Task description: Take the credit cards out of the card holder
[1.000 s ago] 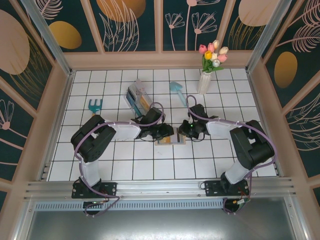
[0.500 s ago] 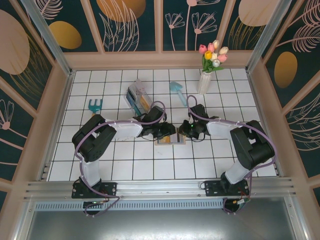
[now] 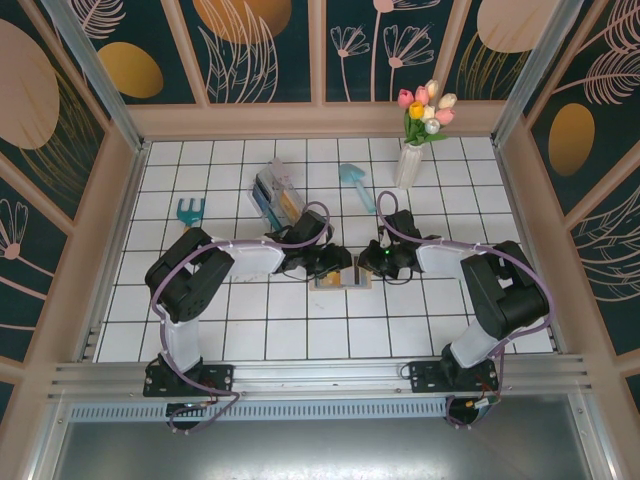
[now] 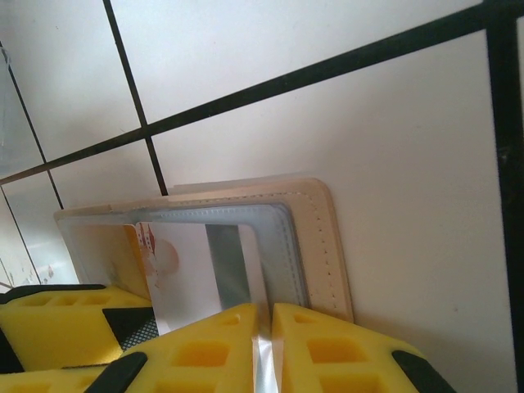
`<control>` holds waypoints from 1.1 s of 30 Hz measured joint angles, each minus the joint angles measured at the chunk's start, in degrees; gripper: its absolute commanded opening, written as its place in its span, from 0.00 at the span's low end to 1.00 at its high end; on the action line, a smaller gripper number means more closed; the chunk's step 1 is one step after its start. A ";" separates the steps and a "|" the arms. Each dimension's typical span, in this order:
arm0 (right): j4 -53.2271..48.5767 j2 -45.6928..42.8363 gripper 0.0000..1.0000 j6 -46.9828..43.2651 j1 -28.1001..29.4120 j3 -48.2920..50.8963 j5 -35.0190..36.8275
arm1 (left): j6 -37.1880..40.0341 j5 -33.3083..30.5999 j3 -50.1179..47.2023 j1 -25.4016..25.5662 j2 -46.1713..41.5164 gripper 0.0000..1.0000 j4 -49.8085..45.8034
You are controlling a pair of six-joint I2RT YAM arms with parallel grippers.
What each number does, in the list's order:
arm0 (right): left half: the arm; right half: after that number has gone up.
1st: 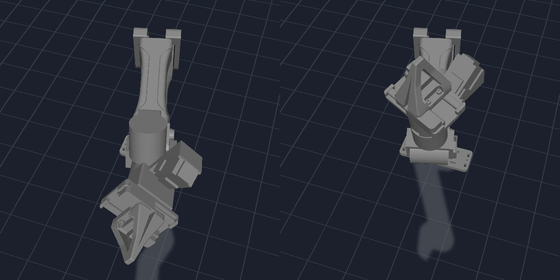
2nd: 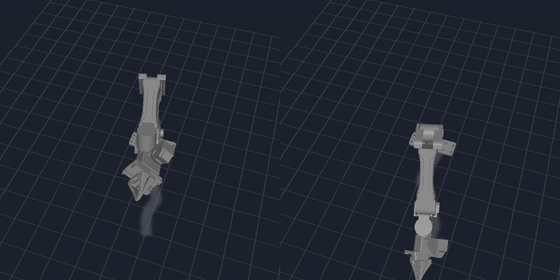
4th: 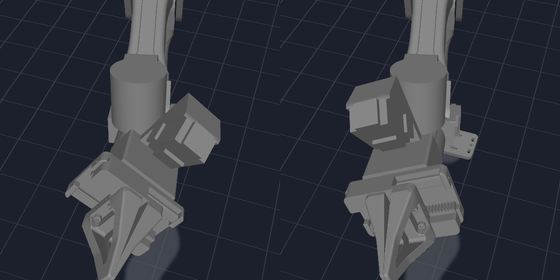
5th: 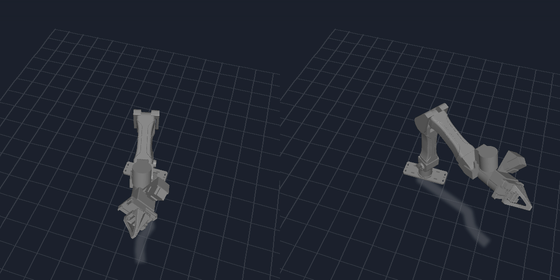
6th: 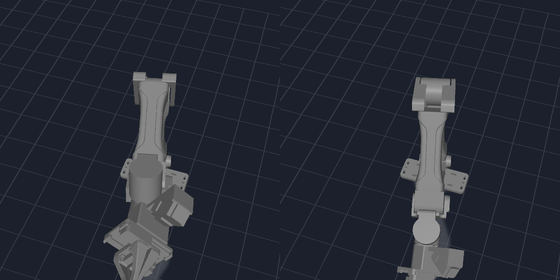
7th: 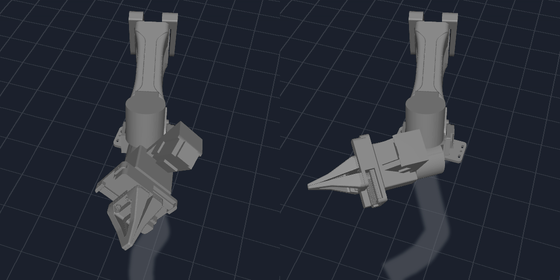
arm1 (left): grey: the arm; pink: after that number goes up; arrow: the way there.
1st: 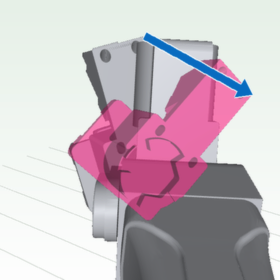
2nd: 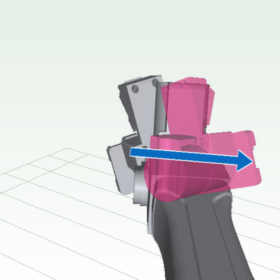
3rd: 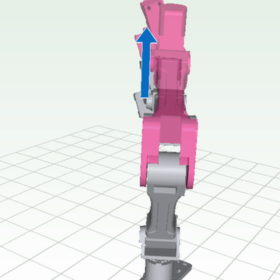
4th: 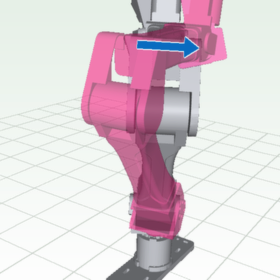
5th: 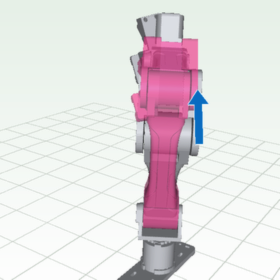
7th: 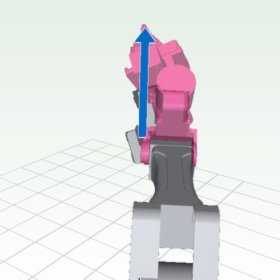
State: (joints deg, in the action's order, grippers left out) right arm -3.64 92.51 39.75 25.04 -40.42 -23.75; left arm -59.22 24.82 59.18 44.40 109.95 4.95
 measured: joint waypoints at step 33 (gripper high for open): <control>-0.13 -0.50 0.20 -0.22 0.02 -0.07 0.04 | 4.33 -3.21 -8.02 -3.65 -8.24 0.00 -1.03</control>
State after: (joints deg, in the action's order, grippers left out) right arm -3.77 92.01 39.53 25.06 -40.49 -23.70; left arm -54.89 21.61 51.16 40.75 101.71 3.92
